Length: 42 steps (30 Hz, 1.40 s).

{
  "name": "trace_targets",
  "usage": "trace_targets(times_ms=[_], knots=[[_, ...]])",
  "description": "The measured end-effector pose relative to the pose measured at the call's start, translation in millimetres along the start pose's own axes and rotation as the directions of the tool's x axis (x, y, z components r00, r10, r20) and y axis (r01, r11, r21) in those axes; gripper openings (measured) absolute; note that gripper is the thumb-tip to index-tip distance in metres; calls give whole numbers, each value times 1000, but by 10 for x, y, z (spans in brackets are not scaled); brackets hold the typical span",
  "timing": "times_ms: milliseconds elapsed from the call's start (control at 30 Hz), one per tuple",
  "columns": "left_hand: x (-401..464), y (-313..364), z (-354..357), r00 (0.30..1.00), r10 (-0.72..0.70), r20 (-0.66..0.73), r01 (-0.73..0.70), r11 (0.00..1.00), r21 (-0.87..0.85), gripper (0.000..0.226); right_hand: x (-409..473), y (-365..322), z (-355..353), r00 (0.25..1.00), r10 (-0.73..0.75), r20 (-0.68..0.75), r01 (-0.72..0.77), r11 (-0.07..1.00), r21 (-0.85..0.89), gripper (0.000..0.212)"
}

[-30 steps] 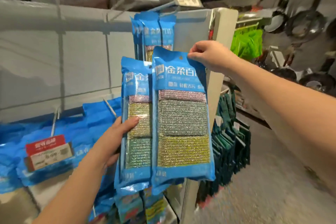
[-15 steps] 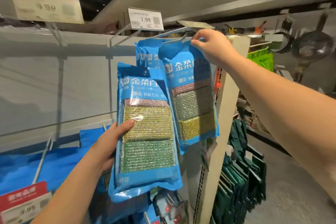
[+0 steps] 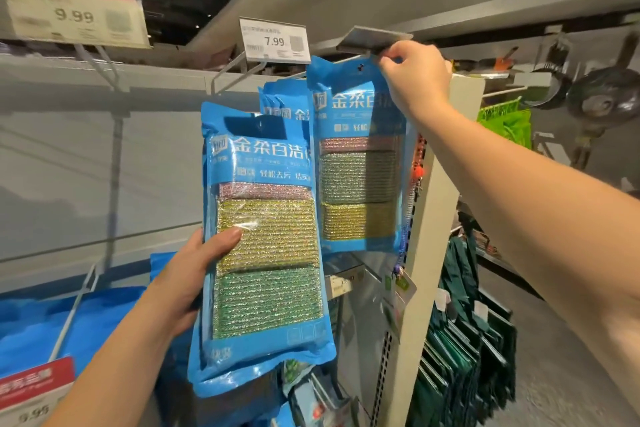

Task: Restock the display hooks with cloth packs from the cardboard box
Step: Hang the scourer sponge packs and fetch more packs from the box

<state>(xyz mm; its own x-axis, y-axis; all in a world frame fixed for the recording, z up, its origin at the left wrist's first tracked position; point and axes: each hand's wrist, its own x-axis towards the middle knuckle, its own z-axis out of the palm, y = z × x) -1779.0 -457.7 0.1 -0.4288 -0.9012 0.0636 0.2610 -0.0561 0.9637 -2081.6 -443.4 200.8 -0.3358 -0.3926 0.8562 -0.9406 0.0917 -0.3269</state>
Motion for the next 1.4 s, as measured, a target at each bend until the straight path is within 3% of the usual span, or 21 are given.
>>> trace_targets(times_ms=[33,67,167,200,600,767,867,967,1133,1233,1400], knots=[[-14,-24,-35,1000,17,0,-17,1000,-20,42,-6,16,15,1000,-3,-4,3,1000,-16,30],[-50,-40,-70,1000,24,18,-24,999,-37,44,-12,22,30,1000,0,-7,0,1000,-28,31],[-74,-109,-237,997,54,53,-54,999,-10,101,-18,-6,46,1000,2,-17,-3,997,-73,32],[-92,-109,-261,996,59,63,-58,998,-13,109,-16,-21,49,1000,6,-14,-7,996,-83,32],[-264,-171,-103,987,123,106,-115,991,-73,117,-53,-103,264,988,146,50,-135,975,-175,32],[-201,-224,-30,991,67,114,-53,991,-120,133,-60,-70,330,990,82,113,-70,992,-102,30],[-120,-279,-16,993,60,102,-47,991,-129,130,-67,-75,378,989,84,123,-67,989,-135,28],[-129,-257,49,990,73,122,-58,990,-127,126,-135,-58,393,986,99,135,-84,990,-114,41],[-166,-316,90,988,74,135,-61,993,-97,112,-407,-17,182,972,-131,196,123,991,53,34],[-180,-337,163,986,90,137,-82,994,-66,107,-558,-97,4,912,-189,365,122,972,200,33],[-204,-369,301,981,121,154,-114,992,-56,86,-663,-89,-128,769,-152,621,17,976,218,26]])
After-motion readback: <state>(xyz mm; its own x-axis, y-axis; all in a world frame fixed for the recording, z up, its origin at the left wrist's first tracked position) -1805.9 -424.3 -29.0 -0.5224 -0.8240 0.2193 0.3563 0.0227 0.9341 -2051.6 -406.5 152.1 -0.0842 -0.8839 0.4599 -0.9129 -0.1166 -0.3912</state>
